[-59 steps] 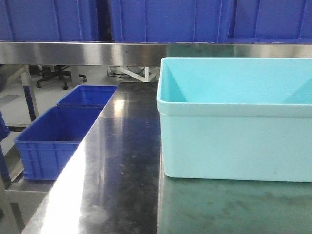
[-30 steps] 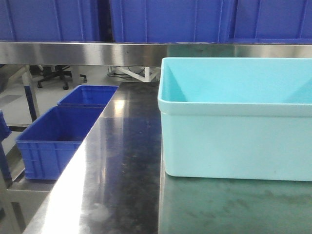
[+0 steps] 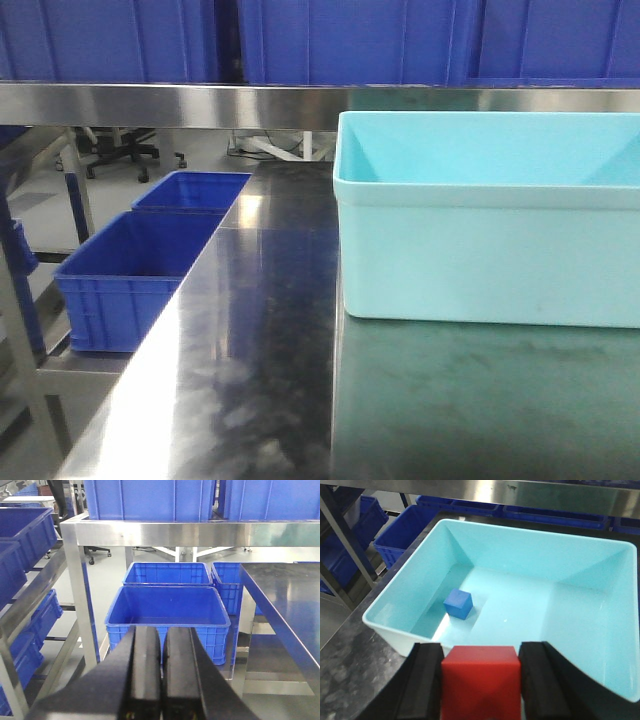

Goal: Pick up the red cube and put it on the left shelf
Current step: 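Drive the base away from the table holding the red cube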

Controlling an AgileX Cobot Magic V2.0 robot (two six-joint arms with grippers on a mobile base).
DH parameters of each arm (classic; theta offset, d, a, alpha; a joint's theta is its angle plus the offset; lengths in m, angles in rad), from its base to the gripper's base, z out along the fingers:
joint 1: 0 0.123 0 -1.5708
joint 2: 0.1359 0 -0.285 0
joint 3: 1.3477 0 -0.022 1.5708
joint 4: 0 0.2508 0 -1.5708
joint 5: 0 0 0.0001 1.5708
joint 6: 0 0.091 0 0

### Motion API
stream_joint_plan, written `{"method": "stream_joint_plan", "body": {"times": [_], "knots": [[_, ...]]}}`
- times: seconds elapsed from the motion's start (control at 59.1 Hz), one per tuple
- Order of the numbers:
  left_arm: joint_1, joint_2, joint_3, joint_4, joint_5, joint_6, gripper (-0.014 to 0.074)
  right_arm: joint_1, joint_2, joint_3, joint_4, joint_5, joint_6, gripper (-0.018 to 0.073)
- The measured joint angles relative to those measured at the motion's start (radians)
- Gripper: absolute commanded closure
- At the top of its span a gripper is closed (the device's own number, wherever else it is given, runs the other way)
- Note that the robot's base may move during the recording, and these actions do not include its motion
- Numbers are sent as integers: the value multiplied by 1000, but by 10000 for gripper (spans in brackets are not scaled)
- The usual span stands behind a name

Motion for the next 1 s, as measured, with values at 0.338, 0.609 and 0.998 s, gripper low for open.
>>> {"method": "stream_joint_plan", "body": {"times": [0.338,0.609,0.998], "knots": [[0,0,0,0,0,0,495,0,0,0,0,2,0,505],[0,0,0,0,0,0,495,0,-2,0,2,2,0,505],[0,0,0,0,0,0,495,0,-2,0,2,2,0,505]]}}
